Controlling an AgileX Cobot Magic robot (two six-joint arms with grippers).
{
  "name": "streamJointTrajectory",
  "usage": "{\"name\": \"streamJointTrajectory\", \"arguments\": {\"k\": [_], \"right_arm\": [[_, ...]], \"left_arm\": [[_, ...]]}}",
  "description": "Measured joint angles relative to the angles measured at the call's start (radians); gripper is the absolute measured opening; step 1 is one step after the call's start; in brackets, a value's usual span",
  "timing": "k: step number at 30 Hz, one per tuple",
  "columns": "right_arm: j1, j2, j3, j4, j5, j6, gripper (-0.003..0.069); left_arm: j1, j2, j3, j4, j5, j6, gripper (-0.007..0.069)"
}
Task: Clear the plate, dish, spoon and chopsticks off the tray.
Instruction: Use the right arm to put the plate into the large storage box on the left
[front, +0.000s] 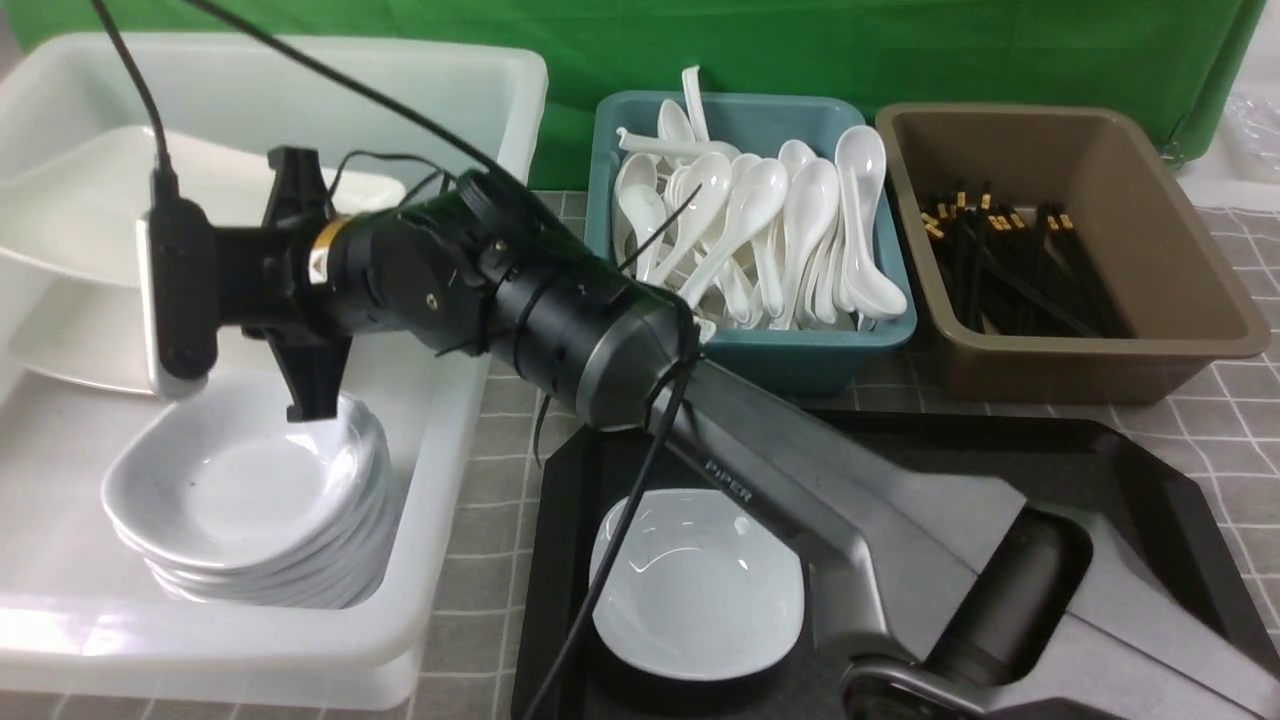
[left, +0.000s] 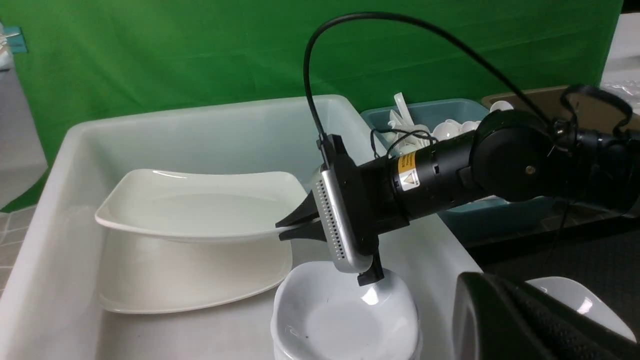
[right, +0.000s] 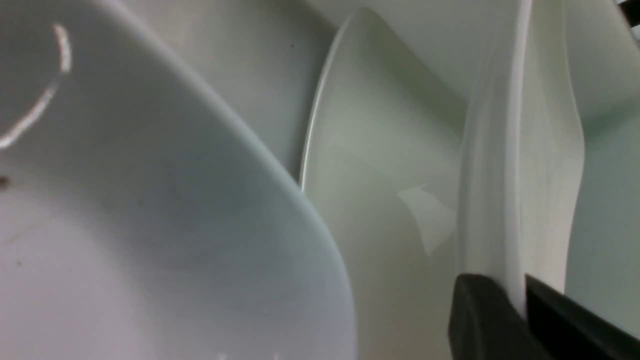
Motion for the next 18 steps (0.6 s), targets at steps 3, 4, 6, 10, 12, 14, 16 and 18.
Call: {"name": "streamJointTrajectory", "arguments": {"k": [3,4,6,10,12,14,16,18], "right_arm": [[0.000,0.010,0.000,0.000,-0.013,-0.003,0.0059],[0.000,0.012,0.000,0.000,-0.017,-0.003,0.0063],[0.000,0.014,0.000,0.000,-0.024,-0.003,0.0079],[0.000,0.014,-0.004,0.000,-0.041,0.010,0.0188],[0.000,0.014,-0.007,0.000,-0.046,0.056,0.0288],[0.000,0.014,-0.009,-0.001,-0.046,0.088,0.0332],[0.000,0.014,-0.010,-0.003,-0.038,0.149,0.0384],[0.001,0.001,-0.010,-0.012,0.022,0.214,0.0414]], "left_arm": [[0.000,0.000,0.000,-0.014,0.000,0.003,0.0008],[0.000,0.000,0.000,-0.019,0.000,0.003,0.0008],[0.000,0.000,0.000,-0.034,0.000,0.003,0.0008],[0.000,0.000,0.000,-0.055,0.000,0.003,0.0008],[0.000,0.000,0.000,-0.061,0.000,0.003,0.0008],[0.000,0.000,0.000,-0.062,0.000,0.003,0.0008],[0.000,0.000,0.000,-0.064,0.000,0.003,0.0008],[0.000,0.000,0.000,-0.067,0.001,0.003,0.0008]]}}
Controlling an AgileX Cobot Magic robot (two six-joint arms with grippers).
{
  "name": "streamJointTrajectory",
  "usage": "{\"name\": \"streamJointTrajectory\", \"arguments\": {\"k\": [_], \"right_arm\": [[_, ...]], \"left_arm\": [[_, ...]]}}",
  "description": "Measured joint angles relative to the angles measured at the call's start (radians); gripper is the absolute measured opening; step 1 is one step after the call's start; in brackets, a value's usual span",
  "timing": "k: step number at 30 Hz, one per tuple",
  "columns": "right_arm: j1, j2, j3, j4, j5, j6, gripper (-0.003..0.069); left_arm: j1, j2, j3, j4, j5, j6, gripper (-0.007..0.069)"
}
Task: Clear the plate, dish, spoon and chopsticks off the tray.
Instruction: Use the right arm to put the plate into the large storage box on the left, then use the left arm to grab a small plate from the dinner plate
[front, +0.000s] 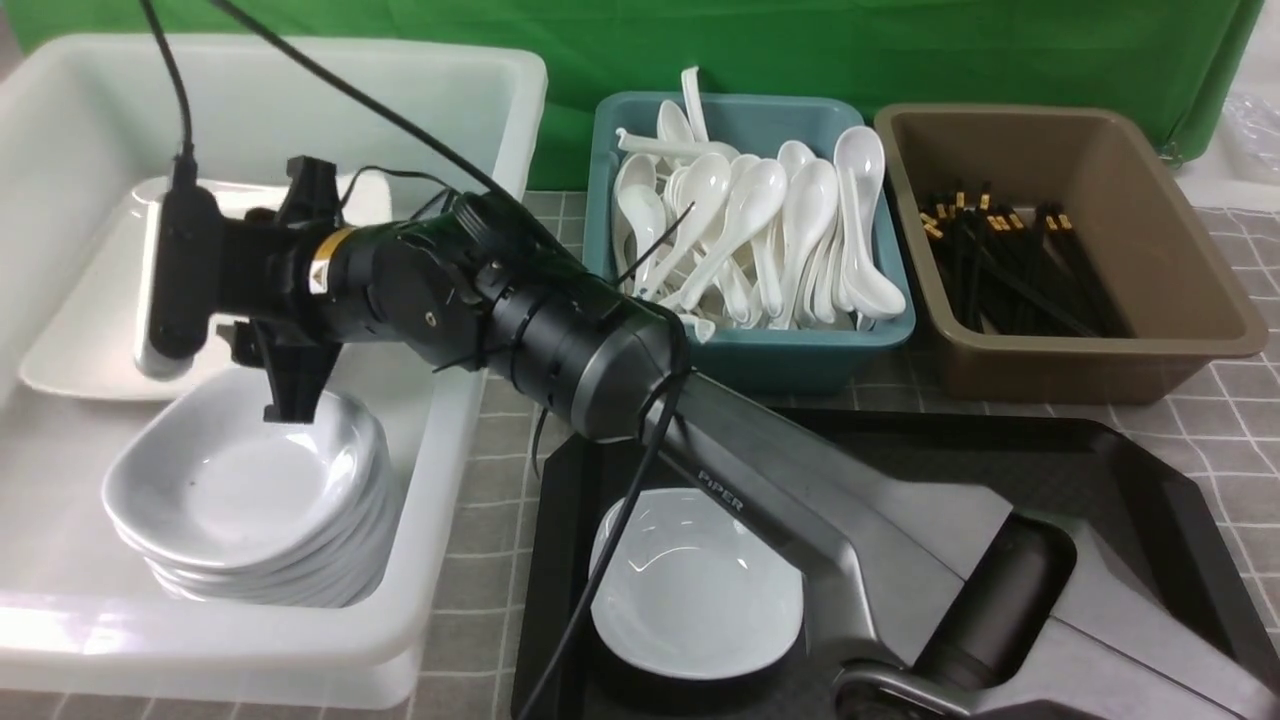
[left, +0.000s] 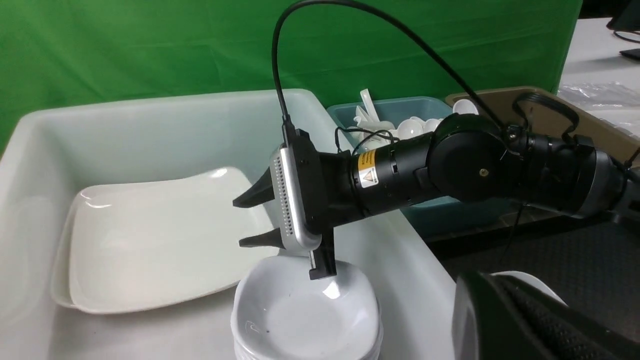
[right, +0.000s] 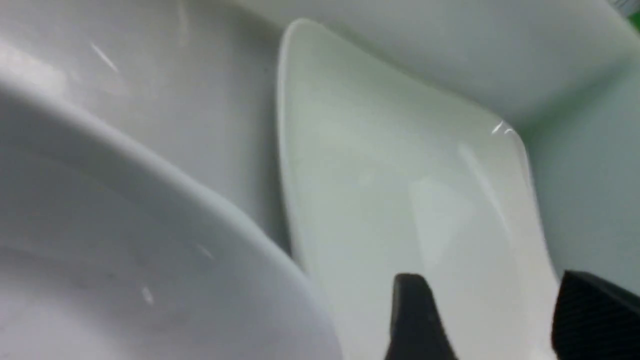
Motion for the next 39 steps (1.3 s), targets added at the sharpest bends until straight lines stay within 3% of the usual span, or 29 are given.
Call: {"name": "streamJointTrajectory", "arguments": {"k": [9,12,15,19,25,31,33,39], "right_arm": [[0.003,-0.176,0.000,-0.062,0.350,0.203,0.0407],[0.003,-0.270,0.000,-0.099,0.486,0.321,0.0356],[0.003,-0.393,-0.002,-0.137,0.650,0.451,0.0246],[0.003,-0.523,-0.002,-0.231,0.671,0.605,0.0089],[0.003,-0.641,0.047,-0.258,0.671,0.745,0.0042],[0.003,-0.876,0.326,-0.263,0.671,0.845,0.0037],[0.003,-1.020,0.577,-0.264,0.671,0.854,0.0037],[0.003,-1.225,0.911,-0.274,0.671,0.905,0.0037]], "left_arm": [[0.000,0.000,0.000,-0.007,0.003,0.000,0.0008],[0.000,0.000,0.000,-0.028,0.002,0.000,0.0008],[0.000,0.013,0.000,-0.077,0.013,0.030,0.0008],[0.000,0.089,-0.001,-0.160,0.017,0.087,0.0008],[0.000,0.184,-0.001,-0.216,0.017,0.168,0.0008],[0.000,0.277,-0.001,-0.245,0.029,0.264,0.0008],[0.000,0.322,-0.001,-0.285,0.041,0.306,0.0008],[0.000,0.409,-0.004,-0.400,0.051,0.405,0.0008]]}}
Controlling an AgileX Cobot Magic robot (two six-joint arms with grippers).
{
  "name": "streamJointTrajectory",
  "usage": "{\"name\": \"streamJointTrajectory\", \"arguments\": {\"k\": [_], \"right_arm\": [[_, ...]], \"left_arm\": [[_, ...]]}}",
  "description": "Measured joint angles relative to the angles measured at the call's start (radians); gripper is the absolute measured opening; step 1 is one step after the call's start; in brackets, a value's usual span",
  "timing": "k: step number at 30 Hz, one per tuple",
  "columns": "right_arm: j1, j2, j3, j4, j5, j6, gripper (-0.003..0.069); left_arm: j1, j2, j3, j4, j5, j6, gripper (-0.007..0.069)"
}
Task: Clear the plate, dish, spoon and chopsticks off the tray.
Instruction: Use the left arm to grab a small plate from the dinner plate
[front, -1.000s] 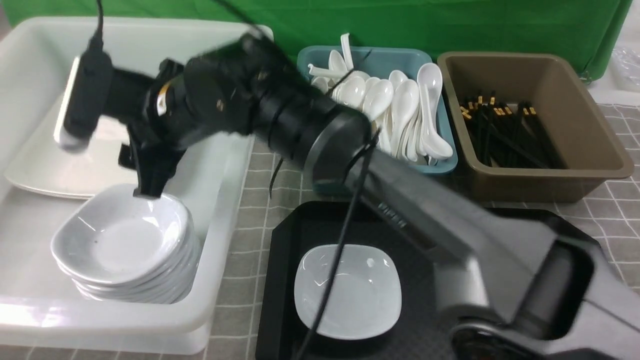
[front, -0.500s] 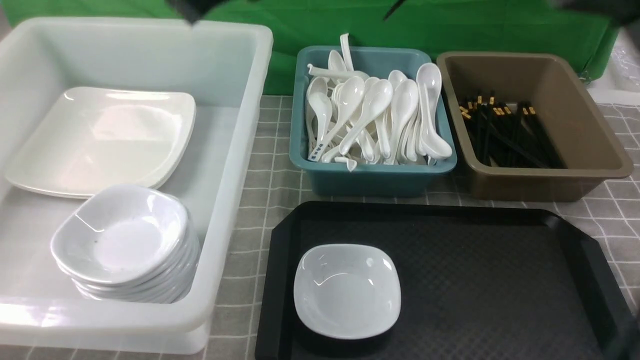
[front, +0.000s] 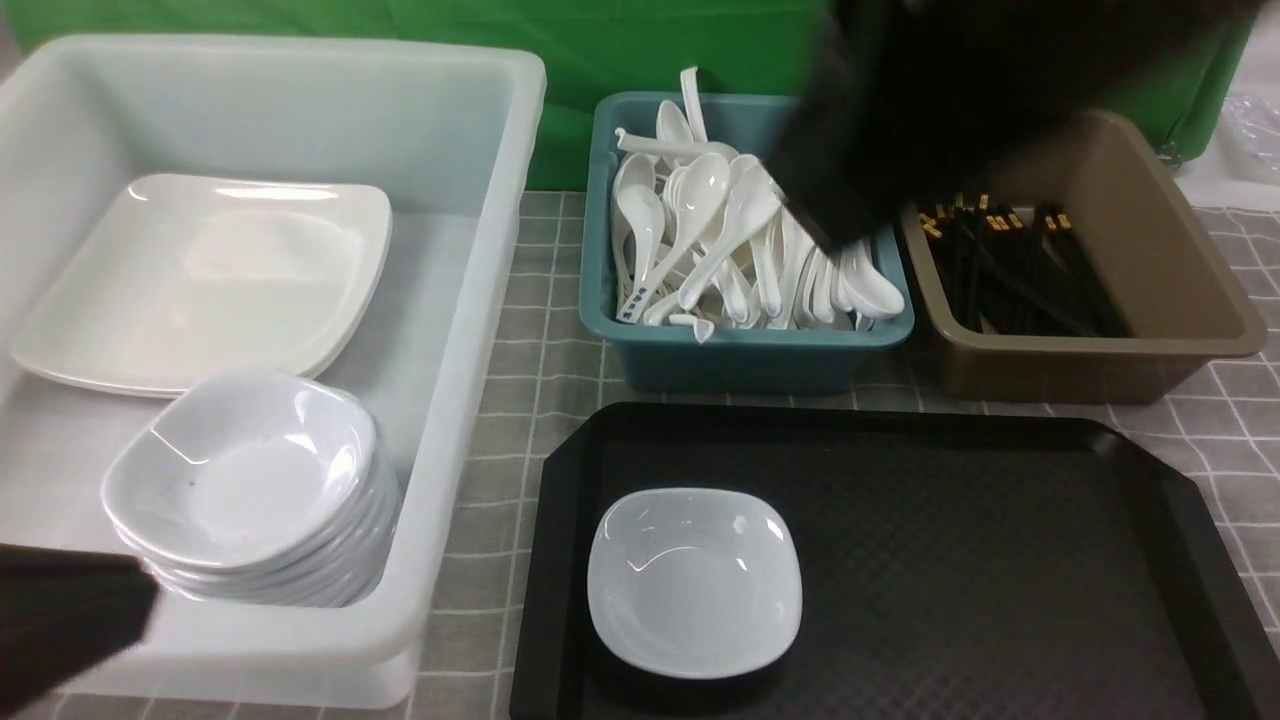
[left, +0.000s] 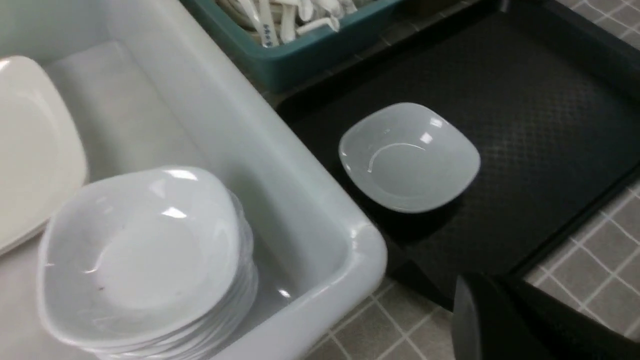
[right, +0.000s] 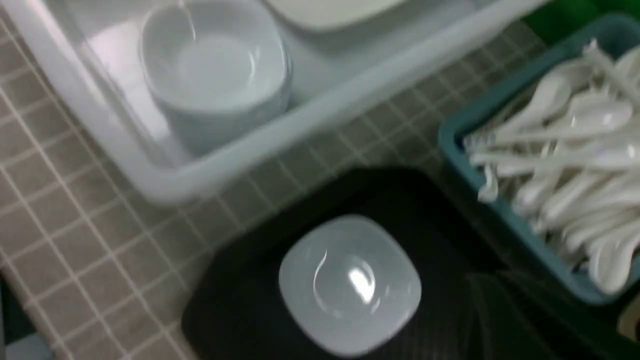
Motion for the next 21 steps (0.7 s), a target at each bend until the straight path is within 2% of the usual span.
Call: {"name": "streamJointTrajectory", "arguments": {"k": [2,4,6,7,10,13,17,21], "right_arm": [[0.000,-0.146,0.203,-0.010,-0.009,0.047,0.0037],[0.000,-0.228,0.333,-0.012,-0.026,0.082,0.0037],[0.000,-0.299,0.425,-0.012,-0.037,0.107,0.0037],[0.000,-0.390,0.532,-0.013,-0.042,0.131,0.0037],[0.000,-0.527,0.669,-0.013,-0.049,0.191,0.0038],[0.000,-0.647,0.767,-0.014,-0.052,0.238,0.0038],[0.000,-0.807,0.863,-0.015,-0.060,0.268,0.0038],[0.000,-0.918,0.911,-0.015,-0.067,0.274,0.0038]], "left_arm": [[-0.006,0.091,-0.001,-0.100,0.006,0.107,0.0008],[-0.022,0.166,-0.002,-0.141,-0.016,0.142,0.0008],[-0.042,0.231,-0.003,-0.145,-0.044,0.158,0.0008],[-0.071,0.311,-0.003,-0.136,-0.076,0.171,0.0008],[-0.146,0.475,-0.003,-0.100,-0.145,0.169,0.0008],[-0.229,0.619,-0.009,-0.077,-0.232,0.120,0.0008],[-0.359,0.825,-0.091,-0.022,-0.361,-0.012,0.0008],[-0.461,1.003,-0.220,0.095,-0.385,-0.144,0.0008]]}}
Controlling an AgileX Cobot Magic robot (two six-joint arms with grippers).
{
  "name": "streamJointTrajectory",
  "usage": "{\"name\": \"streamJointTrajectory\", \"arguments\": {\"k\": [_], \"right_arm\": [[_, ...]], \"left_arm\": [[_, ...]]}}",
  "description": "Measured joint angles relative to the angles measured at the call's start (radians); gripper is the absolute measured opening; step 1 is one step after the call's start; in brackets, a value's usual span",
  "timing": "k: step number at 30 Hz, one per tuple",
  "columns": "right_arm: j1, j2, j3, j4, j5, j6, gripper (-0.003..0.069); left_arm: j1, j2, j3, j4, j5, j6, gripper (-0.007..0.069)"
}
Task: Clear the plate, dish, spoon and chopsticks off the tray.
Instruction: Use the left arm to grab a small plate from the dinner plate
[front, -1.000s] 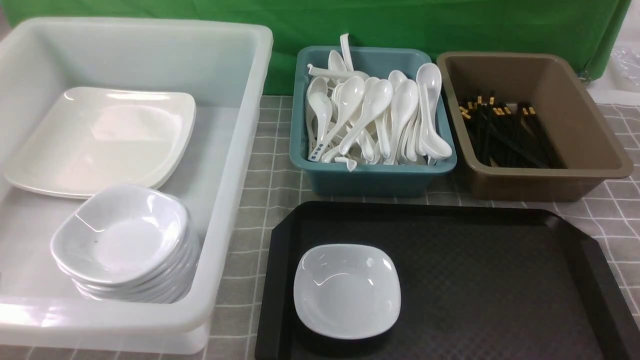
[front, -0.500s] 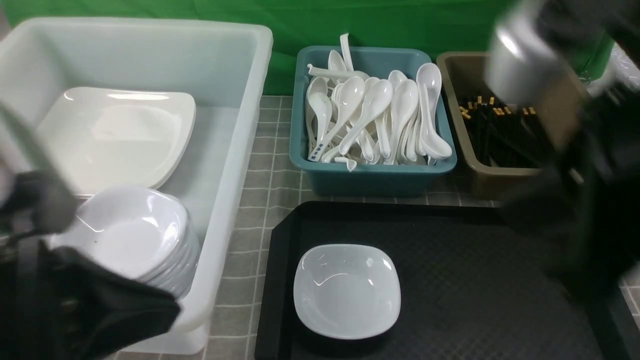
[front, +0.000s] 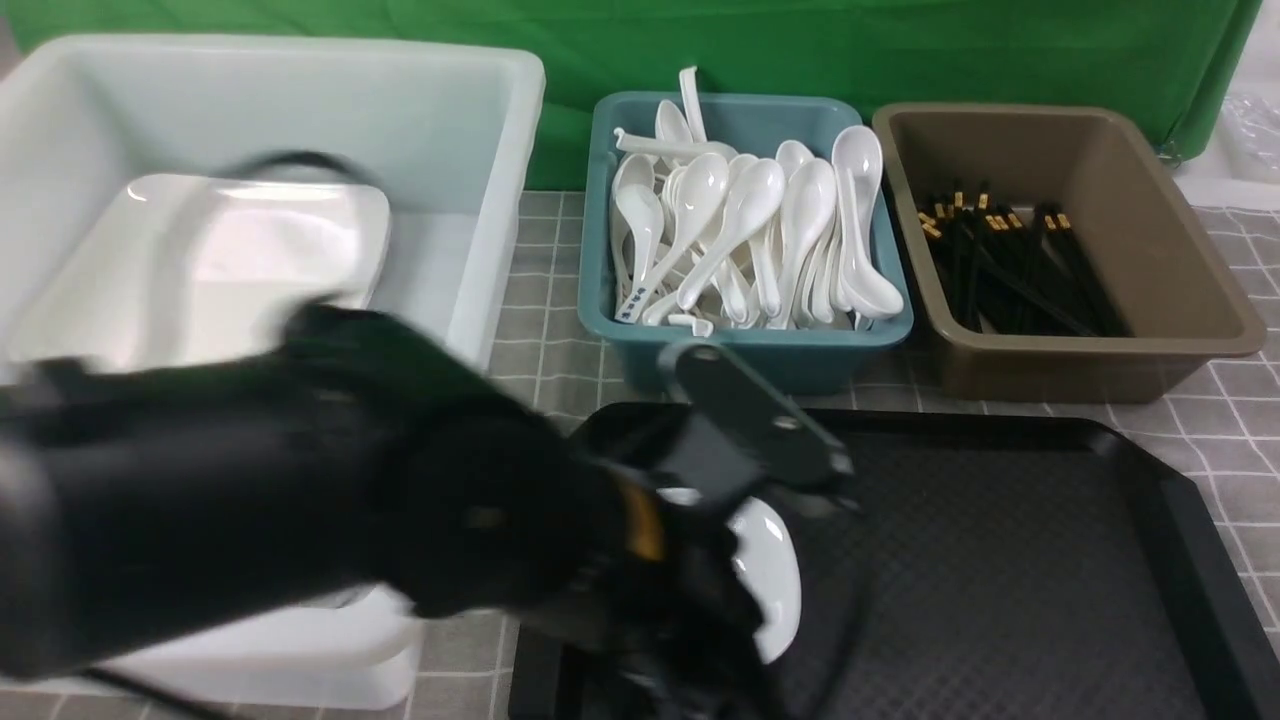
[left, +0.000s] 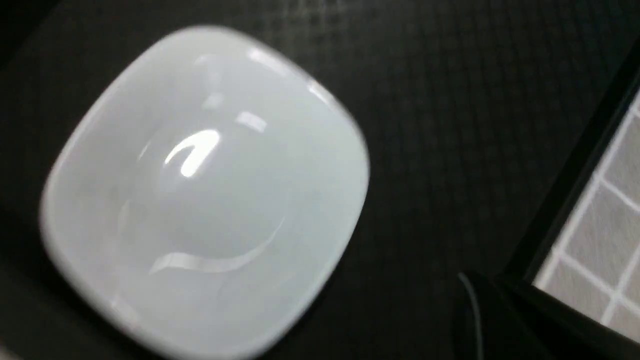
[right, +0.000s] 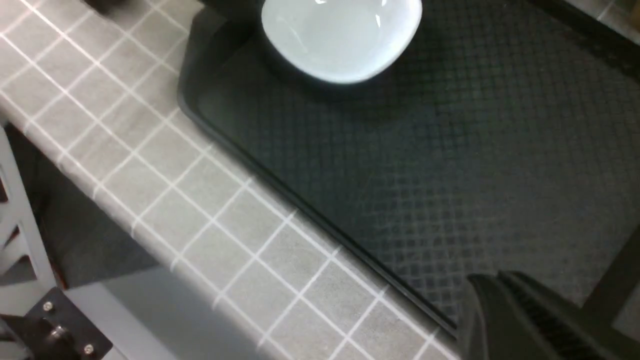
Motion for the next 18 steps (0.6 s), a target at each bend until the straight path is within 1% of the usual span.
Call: {"name": "streamJointTrajectory", "arguments": {"k": [1,4,6,9,12,13,14,15,16,18], "right_arm": [[0.000,-0.026,0.011,0.000,0.001,0.000,0.0038],[0.000,-0.065,0.019,0.000,0.002,-0.003,0.0038],[0.000,-0.084,0.022,-0.001,0.008,-0.016,0.0038],[0.000,-0.092,0.023,-0.001,0.010,-0.033,0.0039],[0.000,-0.092,0.023,-0.001,0.010,-0.068,0.0048],[0.000,-0.092,0.023,-0.001,0.010,-0.068,0.0048],[0.000,-0.092,0.023,-0.001,0.010,-0.077,0.0051],[0.000,-0.092,0.023,-0.001,0.010,-0.082,0.0052],[0.000,-0.092,0.024,-0.001,0.011,-0.093,0.0054],[0.000,-0.092,0.024,-0.001,0.013,-0.105,0.0055]], "left_arm": [[-0.028,0.056,-0.049,0.053,0.009,-0.051,0.0011],[-0.052,0.161,-0.148,0.120,0.059,-0.147,0.0033],[-0.056,0.246,-0.228,0.180,0.125,-0.185,0.0073],[-0.056,0.328,-0.319,0.220,0.181,-0.204,0.0158],[-0.056,0.401,-0.386,0.252,0.195,-0.219,0.0285],[-0.056,0.401,-0.389,0.252,0.195,-0.222,0.0293],[-0.056,0.418,-0.403,0.280,0.196,-0.253,0.0340],[-0.056,0.427,-0.408,0.302,0.196,-0.272,0.0363],[-0.054,0.442,-0.416,0.336,0.194,-0.330,0.0420],[-0.043,0.458,-0.420,0.350,0.192,-0.361,0.0459]]}}
